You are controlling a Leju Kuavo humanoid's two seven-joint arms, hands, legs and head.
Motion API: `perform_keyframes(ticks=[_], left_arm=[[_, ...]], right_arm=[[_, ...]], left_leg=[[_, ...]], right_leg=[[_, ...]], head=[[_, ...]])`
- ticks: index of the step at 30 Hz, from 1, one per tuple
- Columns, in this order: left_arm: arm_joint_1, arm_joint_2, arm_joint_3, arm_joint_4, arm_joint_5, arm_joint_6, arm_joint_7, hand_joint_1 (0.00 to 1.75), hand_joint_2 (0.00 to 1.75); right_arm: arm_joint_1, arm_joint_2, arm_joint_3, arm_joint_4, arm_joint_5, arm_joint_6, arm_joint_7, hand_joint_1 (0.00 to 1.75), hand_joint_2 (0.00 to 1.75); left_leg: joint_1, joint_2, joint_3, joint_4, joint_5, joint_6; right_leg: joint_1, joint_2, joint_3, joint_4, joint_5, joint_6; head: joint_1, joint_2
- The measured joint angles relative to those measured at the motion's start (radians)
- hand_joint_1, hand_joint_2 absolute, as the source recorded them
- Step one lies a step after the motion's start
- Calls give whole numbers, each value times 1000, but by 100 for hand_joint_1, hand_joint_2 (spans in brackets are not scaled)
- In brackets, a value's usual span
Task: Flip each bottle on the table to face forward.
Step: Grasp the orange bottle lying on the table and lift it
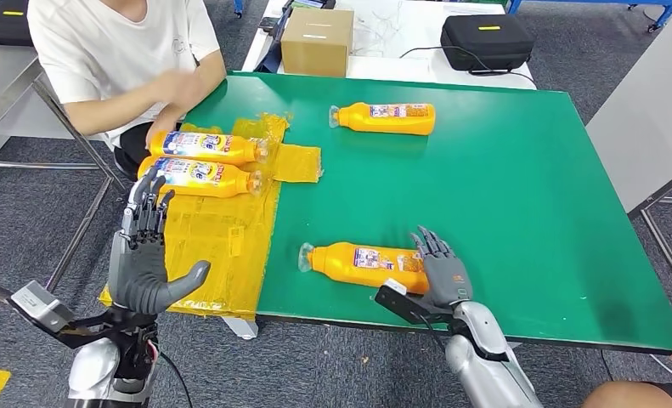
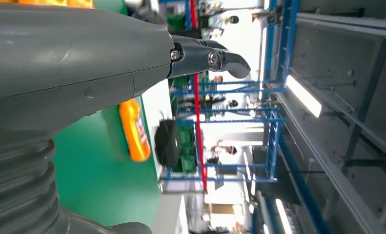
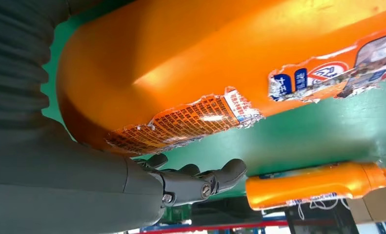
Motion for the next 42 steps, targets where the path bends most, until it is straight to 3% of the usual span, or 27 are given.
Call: perform_keyframes(ticks=[7, 10, 11, 14, 15, 18, 25, 37, 40, 42], left_arm=[[-26, 8, 5, 19, -16, -2, -7, 0, 175], [-33, 10, 7, 27, -21, -8, -9, 0, 175], [-35, 11, 7, 30, -24, -9, -10, 0, 175], [-43, 11, 7, 38, -28, -10, -12, 0, 175], [-46, 12, 7, 41, -29, -11, -12, 0, 175], [-54, 12, 7, 50, -35, -10, -14, 0, 175], [-70, 14, 7, 73, -53, 1, -20, 0, 175], [-84, 18, 7, 101, -56, 6, -21, 0, 175], [-83, 19, 7, 103, -48, 4, -19, 0, 175], [-74, 19, 7, 104, -18, -5, 1, 0, 175]], right_arm=[[-135, 18, 60, 146, -2, 132, 38, 0, 175], [-187, 24, 87, 201, -6, 174, 47, 11, 175], [-200, 27, 94, 215, -7, 180, 48, 31, 175], [-232, 35, 112, 255, -12, 199, 50, 131, 175], [-241, 37, 118, 267, -14, 205, 50, 154, 175], [-265, 41, 133, 299, -17, 229, 55, 172, 175], [-339, 52, 167, 377, -30, 328, 99, 175, 175], [-374, 63, 190, 424, -58, 345, 110, 175, 175], [-360, 66, 182, 424, -127, 293, 54, 175, 175], [-323, 71, 153, 408, -231, 229, -39, 175, 175]], left_leg=[[0, 3, 4, 0, 0, 0], [0, 4, 6, 0, 0, 0], [0, 5, 6, 0, 0, 0], [0, 5, 7, 0, 0, 0], [0, 5, 8, 0, 0, 0], [0, 5, 9, 0, 0, 0], [0, 6, 13, 0, 0, 0], [0, 6, 15, 0, 0, 0], [0, 6, 14, 0, 0, 0], [0, 6, 14, 0, 0, 0]], right_leg=[[0, 4, 2, 0, 1, 0], [0, 5, 4, 0, 1, 0], [0, 5, 4, 0, 1, 0], [0, 5, 5, 0, 1, 0], [0, 5, 5, 0, 1, 0], [0, 5, 6, 0, 2, 0], [0, 5, 10, 0, 2, 0], [0, 5, 11, 0, 3, -2], [0, 5, 11, 0, 3, -2], [0, 5, 11, 0, 2, -2]], head=[[0, 0], [0, 0], [0, 0], [0, 0], [0, 0], [0, 0], [0, 0], [0, 0], [0, 0], [0, 0]])
